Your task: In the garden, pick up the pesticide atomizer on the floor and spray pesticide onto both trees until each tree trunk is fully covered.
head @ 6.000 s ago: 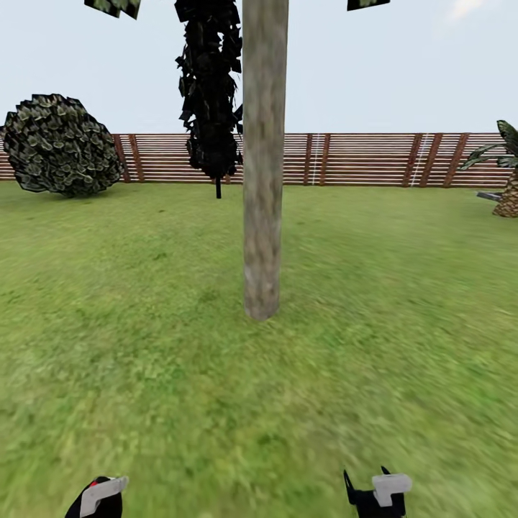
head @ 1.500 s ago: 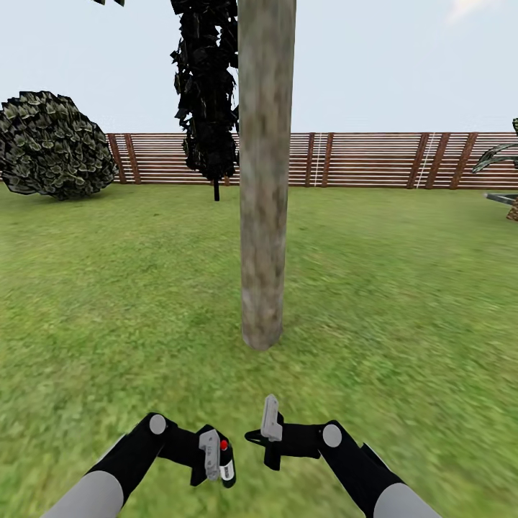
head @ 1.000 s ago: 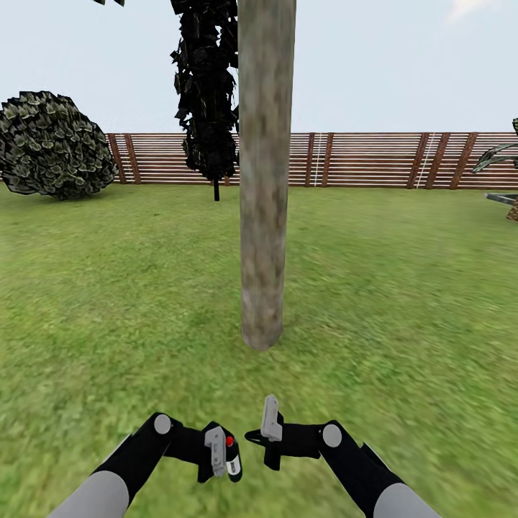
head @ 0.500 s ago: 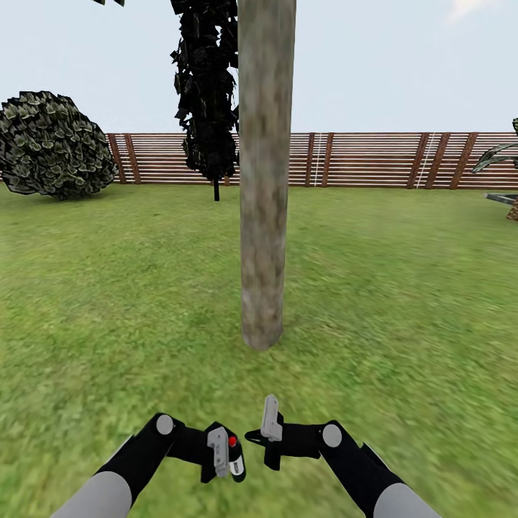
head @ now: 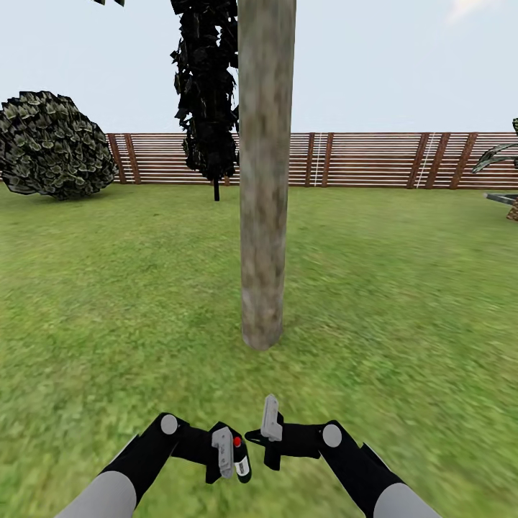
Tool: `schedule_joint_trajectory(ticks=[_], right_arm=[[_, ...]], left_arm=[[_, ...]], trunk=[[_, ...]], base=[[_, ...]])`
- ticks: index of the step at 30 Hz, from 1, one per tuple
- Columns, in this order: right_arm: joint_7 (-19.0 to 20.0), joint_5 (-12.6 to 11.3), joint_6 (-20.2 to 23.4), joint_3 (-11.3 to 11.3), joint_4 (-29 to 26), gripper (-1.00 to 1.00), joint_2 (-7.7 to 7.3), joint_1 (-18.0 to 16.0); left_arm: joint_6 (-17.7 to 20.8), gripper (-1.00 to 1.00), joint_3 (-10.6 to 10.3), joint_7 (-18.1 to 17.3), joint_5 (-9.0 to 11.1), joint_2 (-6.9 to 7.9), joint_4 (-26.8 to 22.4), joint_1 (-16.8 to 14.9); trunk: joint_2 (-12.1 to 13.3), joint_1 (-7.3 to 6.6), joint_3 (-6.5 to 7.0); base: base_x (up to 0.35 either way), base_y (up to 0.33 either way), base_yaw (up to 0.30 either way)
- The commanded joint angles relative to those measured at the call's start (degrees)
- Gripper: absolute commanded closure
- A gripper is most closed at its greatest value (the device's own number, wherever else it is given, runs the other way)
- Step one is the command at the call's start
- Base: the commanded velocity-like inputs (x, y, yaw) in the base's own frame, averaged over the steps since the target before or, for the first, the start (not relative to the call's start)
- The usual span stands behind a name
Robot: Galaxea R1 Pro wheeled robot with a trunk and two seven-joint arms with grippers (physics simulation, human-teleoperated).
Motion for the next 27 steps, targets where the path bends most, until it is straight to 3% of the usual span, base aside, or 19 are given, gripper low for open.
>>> schedule_joint_trajectory(ticks=[1, 7, 14, 27], right_arm=[[0.0, 0.0, 0.0, 0.0, 0.0, 1.00, 0.00, 0.0], [0.0, 0.0, 0.0, 0.0, 0.0, 1.00, -0.01, 0.0], [0.0, 0.0, 0.0, 0.0, 0.0, 1.00, -0.01, 0.0], [0.0, 0.0, 0.0, 0.0, 0.1, 1.00, -0.01, 0.0]], left_arm=[[0.0, 1.00, 0.0, 0.0, 0.0, 0.00, 0.0, 0.0], [-0.1, 1.00, 0.1, 0.0, 0.1, 0.00, 0.0, 0.0], [-0.5, 1.00, -0.4, -0.1, 4.1, 0.08, 0.1, 0.0], [-0.5, 1.00, -0.5, -0.2, 4.6, 0.16, 0.2, 0.0]], trunk=[[0.0, 0.00, 0.00], [0.0, 0.00, 0.00], [0.0, 0.00, 0.00], [0.0, 0.00, 0.00]], base=[[0.000, 0.000, 0.000], [0.000, 0.000, 0.000], [0.000, 0.000, 0.000], [0.000, 0.000, 0.000]])
